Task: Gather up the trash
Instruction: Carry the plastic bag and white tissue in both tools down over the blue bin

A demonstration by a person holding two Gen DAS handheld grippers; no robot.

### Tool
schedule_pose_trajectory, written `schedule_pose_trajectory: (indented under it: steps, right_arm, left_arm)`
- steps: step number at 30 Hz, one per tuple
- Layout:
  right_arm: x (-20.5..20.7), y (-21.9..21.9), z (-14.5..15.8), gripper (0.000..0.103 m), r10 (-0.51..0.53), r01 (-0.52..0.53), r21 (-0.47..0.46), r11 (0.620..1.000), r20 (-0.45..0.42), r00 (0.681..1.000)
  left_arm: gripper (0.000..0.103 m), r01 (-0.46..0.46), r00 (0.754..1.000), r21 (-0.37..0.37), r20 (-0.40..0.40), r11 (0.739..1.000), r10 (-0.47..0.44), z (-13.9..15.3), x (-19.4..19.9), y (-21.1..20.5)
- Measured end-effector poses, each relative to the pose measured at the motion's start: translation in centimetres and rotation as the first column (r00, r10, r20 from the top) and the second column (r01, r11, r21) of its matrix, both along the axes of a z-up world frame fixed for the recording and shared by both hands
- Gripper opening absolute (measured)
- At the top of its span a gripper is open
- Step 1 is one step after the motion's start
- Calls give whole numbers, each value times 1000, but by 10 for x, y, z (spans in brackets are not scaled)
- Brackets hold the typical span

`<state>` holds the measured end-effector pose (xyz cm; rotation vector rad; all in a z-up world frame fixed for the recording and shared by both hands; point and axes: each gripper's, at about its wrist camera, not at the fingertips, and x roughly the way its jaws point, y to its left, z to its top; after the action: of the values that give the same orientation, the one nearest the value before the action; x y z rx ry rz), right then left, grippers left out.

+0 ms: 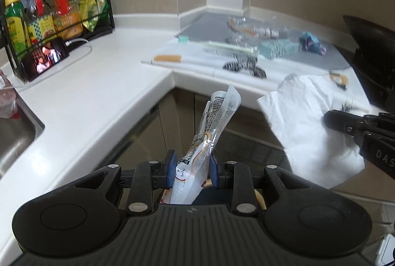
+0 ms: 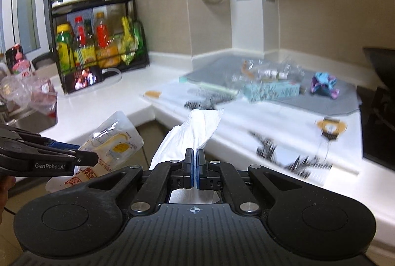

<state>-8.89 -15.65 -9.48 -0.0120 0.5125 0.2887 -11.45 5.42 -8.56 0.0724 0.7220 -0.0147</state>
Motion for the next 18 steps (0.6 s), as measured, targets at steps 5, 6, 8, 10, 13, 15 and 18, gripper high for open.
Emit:
schedule_pose_trajectory:
  steps: [5,6,8,10,13,15,18]
  right_arm:
    - [4,3,-24,2,3,-4,-14,1000,-62,998]
    - [5,3,-28,2,2,-3,-15,1000,-73,997]
    - [6,3,-36,2,-2,0,-24,1000,-94,996]
    - [7,3,-43,2,1,-5,-32,999,-116,993]
    - [7,5,-53,2,4,-11,-45,999,-144,990]
    - [7,6,-60,2,3,-12,-51,999,-162,987]
    - [6,8,-70,2,3,-14,-59,998,-187,982]
  left_arm:
    - [30,5,999,5,-52,1000,-5,-26,-4,0]
    - [30,5,998,2,-62,1000,-5,-31,-4,0]
    - [30,5,997,-3,-82,1000,-5,-40,-4,2]
    - [30,8,995,-2,-103,1000,-9,-48,-4,2]
    - [30,17,991,-2,-134,1000,-17,-60,-4,2]
    - [30,21,988,-1,-154,1000,-21,-67,-3,2]
    - [30,23,984,-5,-176,1000,-23,-76,-3,1]
